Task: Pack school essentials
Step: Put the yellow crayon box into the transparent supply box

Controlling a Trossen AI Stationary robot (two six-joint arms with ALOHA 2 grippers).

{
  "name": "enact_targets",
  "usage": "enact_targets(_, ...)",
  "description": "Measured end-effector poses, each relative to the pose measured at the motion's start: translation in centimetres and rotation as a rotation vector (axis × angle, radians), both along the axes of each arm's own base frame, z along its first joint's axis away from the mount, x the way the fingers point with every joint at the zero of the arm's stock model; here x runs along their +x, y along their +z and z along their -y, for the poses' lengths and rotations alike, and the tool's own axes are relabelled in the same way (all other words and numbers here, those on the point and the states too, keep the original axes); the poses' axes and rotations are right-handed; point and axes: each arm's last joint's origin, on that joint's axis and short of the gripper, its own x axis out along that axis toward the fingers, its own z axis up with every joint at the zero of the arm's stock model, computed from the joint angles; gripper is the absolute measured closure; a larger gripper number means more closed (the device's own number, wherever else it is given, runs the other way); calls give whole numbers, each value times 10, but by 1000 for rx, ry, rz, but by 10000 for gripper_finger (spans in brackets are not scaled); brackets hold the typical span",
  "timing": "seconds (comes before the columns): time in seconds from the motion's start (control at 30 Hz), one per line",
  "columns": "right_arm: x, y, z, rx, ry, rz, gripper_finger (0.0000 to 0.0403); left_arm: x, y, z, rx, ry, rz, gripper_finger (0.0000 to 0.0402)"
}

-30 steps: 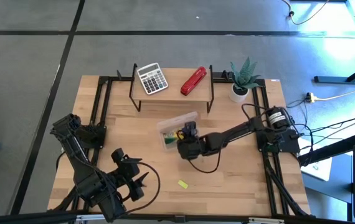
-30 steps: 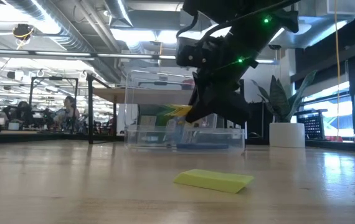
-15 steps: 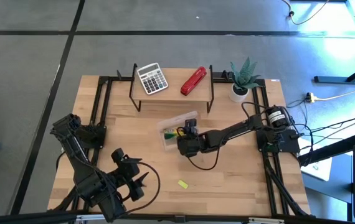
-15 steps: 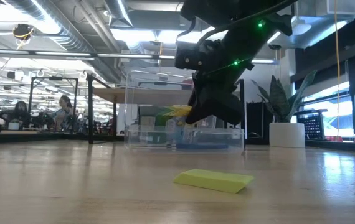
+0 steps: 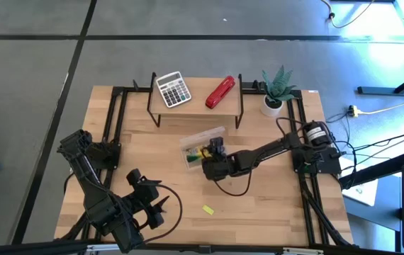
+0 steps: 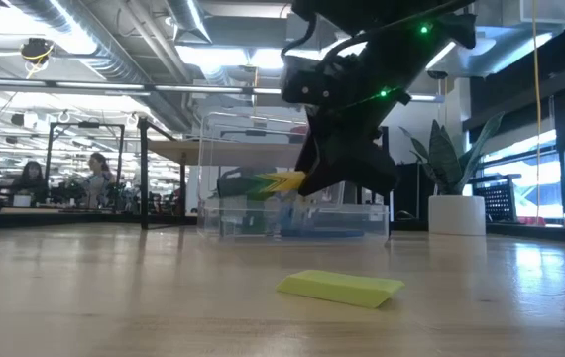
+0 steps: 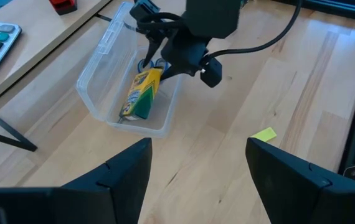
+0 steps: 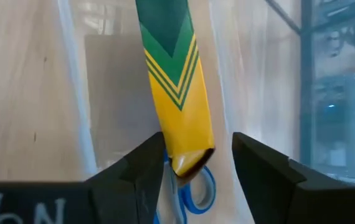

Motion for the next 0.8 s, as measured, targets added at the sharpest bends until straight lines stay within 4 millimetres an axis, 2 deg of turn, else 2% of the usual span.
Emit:
enact_targets(0.67, -10, -1, -26, -13, 58, -30, 214, 0, 0, 0, 0, 0, 0, 148)
enact_targets(0.8, -9, 6, -31, 15, 26, -17, 214, 0, 0, 0, 0, 0, 0, 148)
